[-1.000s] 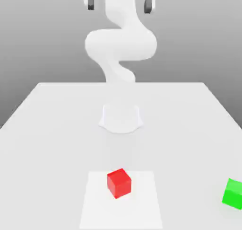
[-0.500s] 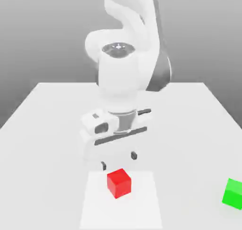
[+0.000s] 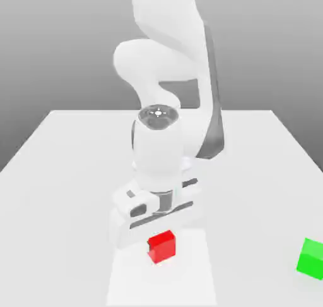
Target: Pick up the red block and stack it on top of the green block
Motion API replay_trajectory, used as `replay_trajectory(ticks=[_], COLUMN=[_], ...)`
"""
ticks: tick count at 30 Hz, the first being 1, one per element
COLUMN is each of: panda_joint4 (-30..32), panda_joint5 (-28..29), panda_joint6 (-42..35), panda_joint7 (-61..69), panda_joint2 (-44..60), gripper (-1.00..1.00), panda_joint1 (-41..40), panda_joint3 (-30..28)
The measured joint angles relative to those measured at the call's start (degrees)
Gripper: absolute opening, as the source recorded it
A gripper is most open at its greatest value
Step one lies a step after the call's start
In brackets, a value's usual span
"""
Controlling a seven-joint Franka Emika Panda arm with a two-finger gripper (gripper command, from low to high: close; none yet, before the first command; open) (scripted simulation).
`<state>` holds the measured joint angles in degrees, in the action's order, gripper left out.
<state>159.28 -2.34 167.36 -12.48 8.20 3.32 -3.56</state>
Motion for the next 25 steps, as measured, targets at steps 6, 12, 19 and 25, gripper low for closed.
replay_trajectory(ticks=[6, 12, 19, 25], panda_joint4=[-2.29, -13.1, -23.1, -23.66], panda_joint5=[3.28, 4.98, 7.0, 8.82], panda_joint6=[-9.07, -15.39, -17.49, -12.87], panda_joint7=[-6.17, -19.16, -31.32, -32.96], panda_joint2=[-6.66, -1.85, 5.75, 10.99], gripper=[-1.0, -1.0, -1.0, 1.0], panda_joint1=[3.11, 14.87, 23.82, 25.18], panda_joint3=[2.33, 8.05, 13.3, 12.13])
